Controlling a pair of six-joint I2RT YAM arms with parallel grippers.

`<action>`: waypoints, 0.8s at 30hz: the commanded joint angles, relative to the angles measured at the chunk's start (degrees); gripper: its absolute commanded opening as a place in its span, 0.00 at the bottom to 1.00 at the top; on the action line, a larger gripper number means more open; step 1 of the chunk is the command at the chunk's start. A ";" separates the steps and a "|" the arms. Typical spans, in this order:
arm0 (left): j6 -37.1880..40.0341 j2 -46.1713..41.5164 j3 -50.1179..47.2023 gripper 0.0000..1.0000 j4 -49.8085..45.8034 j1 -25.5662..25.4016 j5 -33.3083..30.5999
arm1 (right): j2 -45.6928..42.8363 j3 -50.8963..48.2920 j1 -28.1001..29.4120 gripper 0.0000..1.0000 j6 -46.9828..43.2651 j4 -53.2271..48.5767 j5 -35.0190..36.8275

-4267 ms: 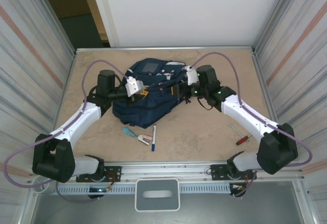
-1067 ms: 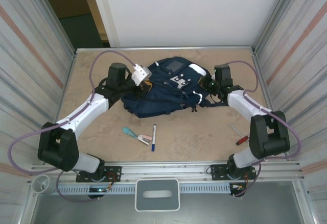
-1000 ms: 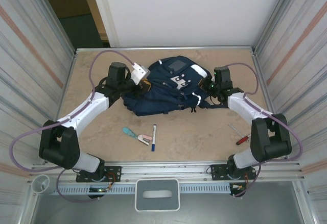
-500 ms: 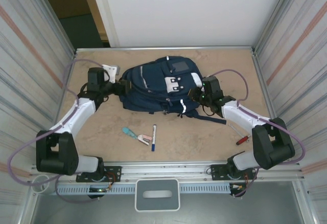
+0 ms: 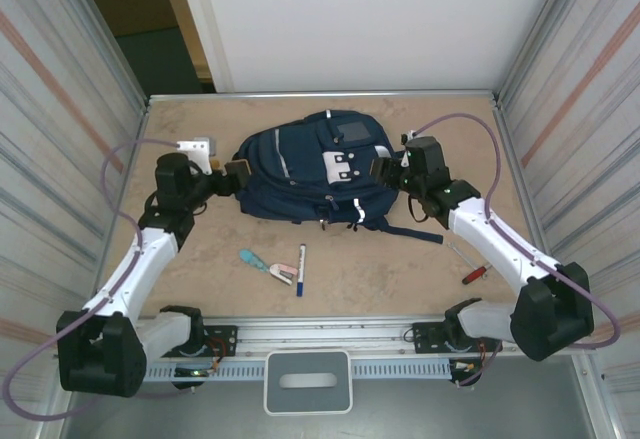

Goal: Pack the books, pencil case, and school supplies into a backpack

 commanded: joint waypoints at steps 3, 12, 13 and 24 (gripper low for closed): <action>-8.10 2.28 1.41 0.81 -0.04 0.24 -4.36 | 1.44 3.64 0.53 0.66 -3.09 -2.78 -0.09; -9.58 10.75 5.84 0.80 -4.47 0.24 3.24 | 14.83 14.05 3.20 0.69 -3.26 -6.27 -9.48; -9.71 11.45 6.12 0.81 -4.64 0.23 4.52 | 16.55 15.05 3.50 0.69 -3.56 -6.77 -10.78; -8.49 11.01 2.78 0.79 -7.09 -2.74 5.67 | 27.31 17.88 7.01 0.65 -5.10 -9.07 -14.13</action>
